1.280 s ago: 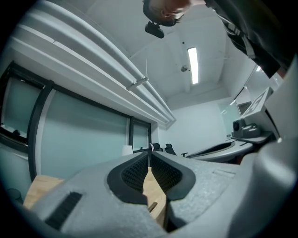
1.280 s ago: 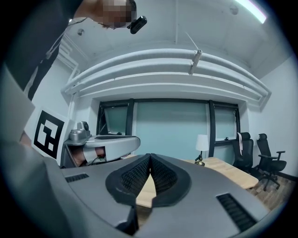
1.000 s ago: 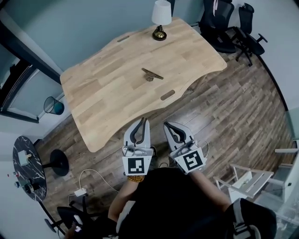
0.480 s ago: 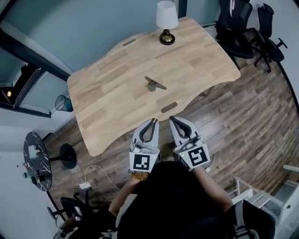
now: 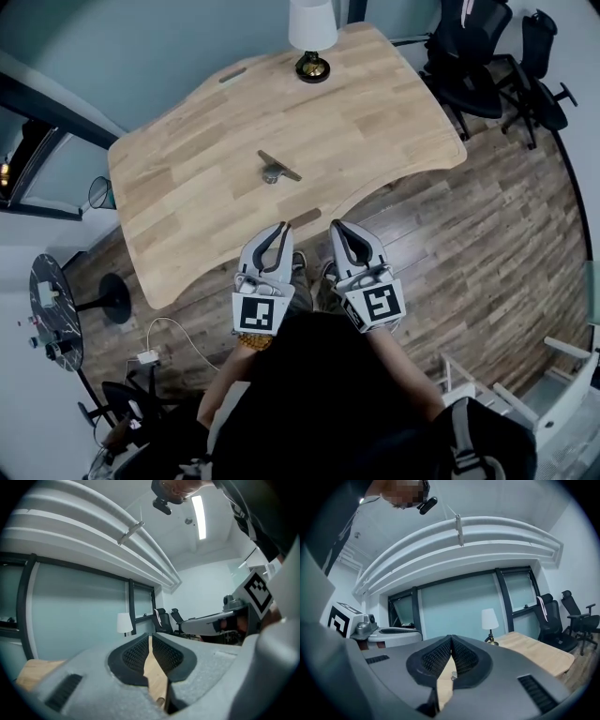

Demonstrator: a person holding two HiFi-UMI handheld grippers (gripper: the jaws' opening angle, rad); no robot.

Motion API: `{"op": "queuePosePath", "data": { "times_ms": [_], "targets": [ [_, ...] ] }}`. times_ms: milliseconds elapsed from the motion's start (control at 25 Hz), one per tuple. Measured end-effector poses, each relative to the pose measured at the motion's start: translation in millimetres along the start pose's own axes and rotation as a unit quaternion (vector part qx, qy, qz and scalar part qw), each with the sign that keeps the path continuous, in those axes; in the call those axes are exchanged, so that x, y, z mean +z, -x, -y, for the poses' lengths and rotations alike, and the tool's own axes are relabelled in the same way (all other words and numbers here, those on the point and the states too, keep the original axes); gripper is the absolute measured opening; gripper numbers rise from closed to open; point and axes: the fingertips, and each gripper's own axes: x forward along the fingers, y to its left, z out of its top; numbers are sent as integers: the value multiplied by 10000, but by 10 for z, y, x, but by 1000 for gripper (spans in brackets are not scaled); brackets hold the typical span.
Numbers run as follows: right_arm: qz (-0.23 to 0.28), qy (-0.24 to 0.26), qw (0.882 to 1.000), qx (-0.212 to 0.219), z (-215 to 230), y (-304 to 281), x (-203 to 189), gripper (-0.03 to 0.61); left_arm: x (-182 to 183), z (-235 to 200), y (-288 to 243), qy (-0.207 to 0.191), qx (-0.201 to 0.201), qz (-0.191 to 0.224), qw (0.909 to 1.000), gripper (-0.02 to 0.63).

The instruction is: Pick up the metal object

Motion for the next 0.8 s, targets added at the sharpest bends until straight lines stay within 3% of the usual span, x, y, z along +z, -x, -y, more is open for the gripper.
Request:
{"op": "queuePosePath", "data": {
  "times_ms": [240,560,800],
  "targets": [
    [-163,160,9997,51,125,-308,49,2,-2,-356,-201,-167,156,49,9997,35],
    [-227,638,9977,-95,-130,-882,138,2,-108,-1077,-402,-74,133,201,9997,37],
    [-442,929,9940,359,-475,-1213,-49,2,-374,-1419,-603,-340,-155,126,9992,37]
  ]
}}
